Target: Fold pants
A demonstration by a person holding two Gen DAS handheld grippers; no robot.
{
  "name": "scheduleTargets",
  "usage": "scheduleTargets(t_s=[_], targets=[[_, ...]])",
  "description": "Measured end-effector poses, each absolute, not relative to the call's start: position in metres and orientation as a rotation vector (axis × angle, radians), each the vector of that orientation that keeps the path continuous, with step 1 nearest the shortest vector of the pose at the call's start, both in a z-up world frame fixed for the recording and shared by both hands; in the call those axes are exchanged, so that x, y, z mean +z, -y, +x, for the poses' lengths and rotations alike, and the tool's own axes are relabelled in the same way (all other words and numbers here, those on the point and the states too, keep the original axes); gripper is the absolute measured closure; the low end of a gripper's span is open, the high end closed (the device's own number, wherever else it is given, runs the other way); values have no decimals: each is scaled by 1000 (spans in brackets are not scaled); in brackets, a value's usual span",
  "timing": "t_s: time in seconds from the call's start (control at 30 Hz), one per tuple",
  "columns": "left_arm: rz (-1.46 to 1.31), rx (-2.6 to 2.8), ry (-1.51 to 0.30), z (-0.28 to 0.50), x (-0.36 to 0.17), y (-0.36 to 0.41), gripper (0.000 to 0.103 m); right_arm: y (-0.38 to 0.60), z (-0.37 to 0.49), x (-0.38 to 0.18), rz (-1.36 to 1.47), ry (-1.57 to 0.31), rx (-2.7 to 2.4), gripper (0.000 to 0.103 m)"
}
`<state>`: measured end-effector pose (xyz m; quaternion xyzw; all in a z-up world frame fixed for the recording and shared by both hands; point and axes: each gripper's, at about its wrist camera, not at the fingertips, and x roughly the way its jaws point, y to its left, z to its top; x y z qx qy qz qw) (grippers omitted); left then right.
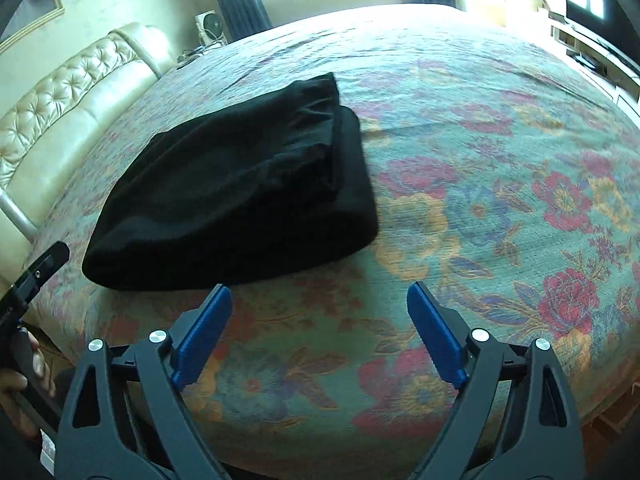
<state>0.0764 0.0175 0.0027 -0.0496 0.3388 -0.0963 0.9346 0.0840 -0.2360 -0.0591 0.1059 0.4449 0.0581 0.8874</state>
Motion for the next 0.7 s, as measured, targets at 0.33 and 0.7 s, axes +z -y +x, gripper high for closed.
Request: scheduleTargets(t_s=[0.33,0.7], targets=[[-126,-67,-716,59,-1,-13,17,203,69,-50,117,-900,122,13],[-114,-84,-787,56,-13,-4,17,207,64,-57,163,-928,129,13]])
